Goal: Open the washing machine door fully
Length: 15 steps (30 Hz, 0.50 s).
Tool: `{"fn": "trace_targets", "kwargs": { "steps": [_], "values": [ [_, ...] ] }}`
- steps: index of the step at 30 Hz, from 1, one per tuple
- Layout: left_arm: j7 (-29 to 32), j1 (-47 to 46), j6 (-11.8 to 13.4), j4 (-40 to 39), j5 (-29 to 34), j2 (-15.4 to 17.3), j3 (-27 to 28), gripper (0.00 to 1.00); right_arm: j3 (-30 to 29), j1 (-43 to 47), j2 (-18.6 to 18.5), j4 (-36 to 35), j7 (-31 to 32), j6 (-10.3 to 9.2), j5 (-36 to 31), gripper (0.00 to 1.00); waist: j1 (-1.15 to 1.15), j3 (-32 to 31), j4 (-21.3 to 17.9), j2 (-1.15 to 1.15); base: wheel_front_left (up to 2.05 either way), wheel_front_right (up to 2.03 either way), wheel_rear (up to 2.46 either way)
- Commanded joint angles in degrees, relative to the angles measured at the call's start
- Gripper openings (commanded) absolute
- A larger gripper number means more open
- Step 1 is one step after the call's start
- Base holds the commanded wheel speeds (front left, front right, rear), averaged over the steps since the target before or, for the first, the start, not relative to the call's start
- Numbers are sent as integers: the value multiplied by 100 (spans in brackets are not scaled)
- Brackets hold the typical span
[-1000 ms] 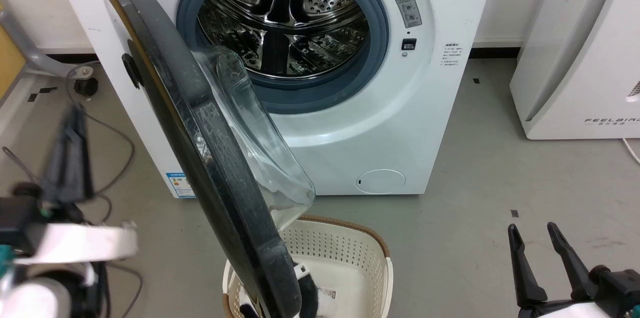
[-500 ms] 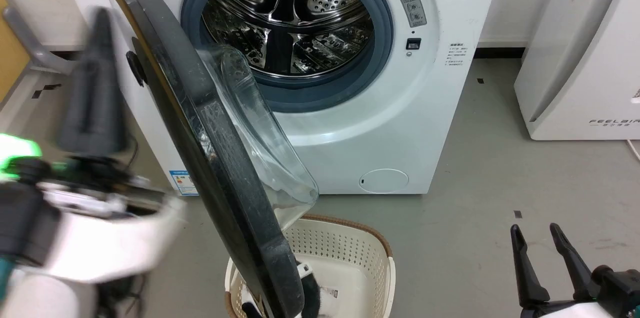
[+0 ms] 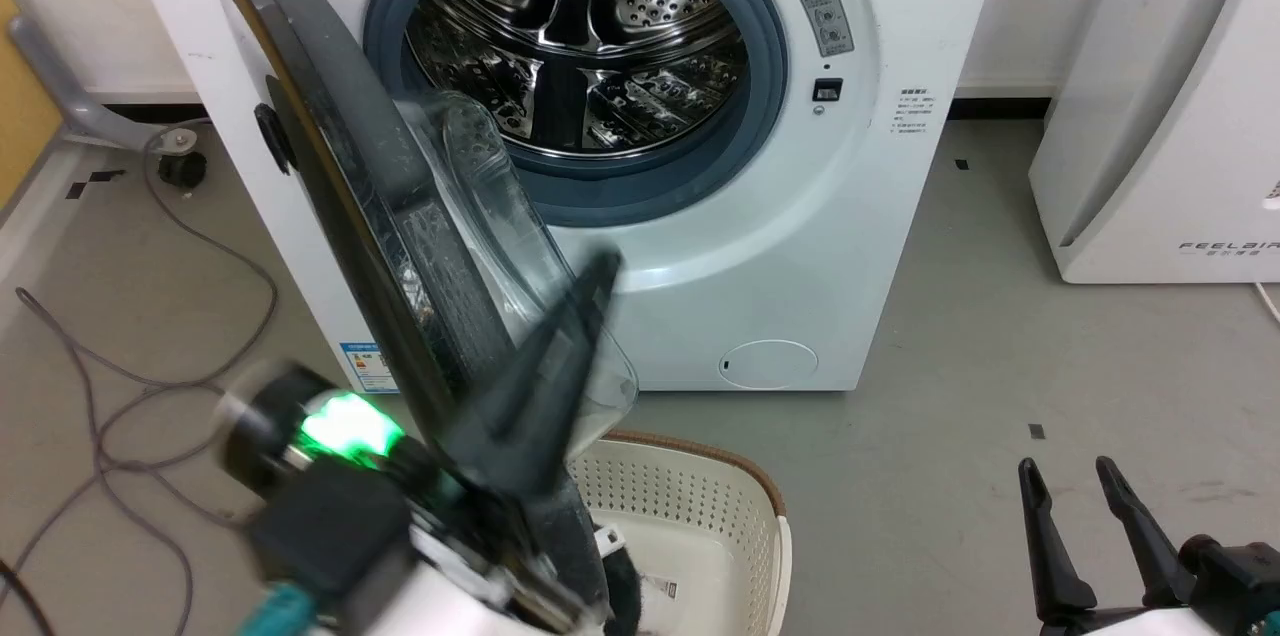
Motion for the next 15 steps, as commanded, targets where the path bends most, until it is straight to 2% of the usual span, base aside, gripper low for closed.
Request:
{"fn": "trace_targets", "kwargs": {
  "steps": [1,10,15],
  "values": [
    [43,192,-11,59,-56,-23,-87,0,-8,111,21,19,-14,5,12,100,1,-3,9,0,0,0,0],
    [269,1234,34,630,-193,-56,-888,0,88,59,21,164,-29,5,40,100,1,16,-15,0,0,0,0],
    [371,1626,155,1031,-161,-24,-1093,0,157,32,21,213,-19,5,25,100,1,24,-41,0,0,0,0]
  ]
}}
